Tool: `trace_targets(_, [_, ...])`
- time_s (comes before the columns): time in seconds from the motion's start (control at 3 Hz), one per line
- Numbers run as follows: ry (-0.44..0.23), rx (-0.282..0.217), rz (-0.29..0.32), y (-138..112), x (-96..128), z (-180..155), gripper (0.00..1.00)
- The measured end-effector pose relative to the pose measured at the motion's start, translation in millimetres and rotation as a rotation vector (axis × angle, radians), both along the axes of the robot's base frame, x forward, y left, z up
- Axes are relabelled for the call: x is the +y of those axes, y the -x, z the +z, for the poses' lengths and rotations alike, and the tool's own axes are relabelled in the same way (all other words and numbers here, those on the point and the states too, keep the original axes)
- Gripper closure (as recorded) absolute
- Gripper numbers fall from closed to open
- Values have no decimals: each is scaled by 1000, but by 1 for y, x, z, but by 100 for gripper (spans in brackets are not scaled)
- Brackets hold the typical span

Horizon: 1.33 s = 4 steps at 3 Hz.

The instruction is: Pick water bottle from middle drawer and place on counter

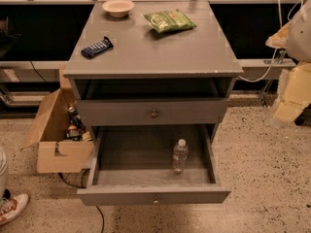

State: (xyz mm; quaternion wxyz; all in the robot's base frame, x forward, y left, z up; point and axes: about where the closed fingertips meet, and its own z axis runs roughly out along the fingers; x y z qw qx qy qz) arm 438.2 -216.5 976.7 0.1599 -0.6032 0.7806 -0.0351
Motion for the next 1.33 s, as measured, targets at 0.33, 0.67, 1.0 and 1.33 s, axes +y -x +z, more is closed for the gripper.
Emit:
trace_targets(0.33, [0, 0, 0, 0, 0, 0, 0])
trace_targets(0.67, [-144, 1, -52, -13, 15, -41, 0])
trace_targets(1.0, [-312, -1, -98, -32, 36, -84, 0])
trace_targets(1.33, [-470, -1, -146, -52, 63, -122, 0])
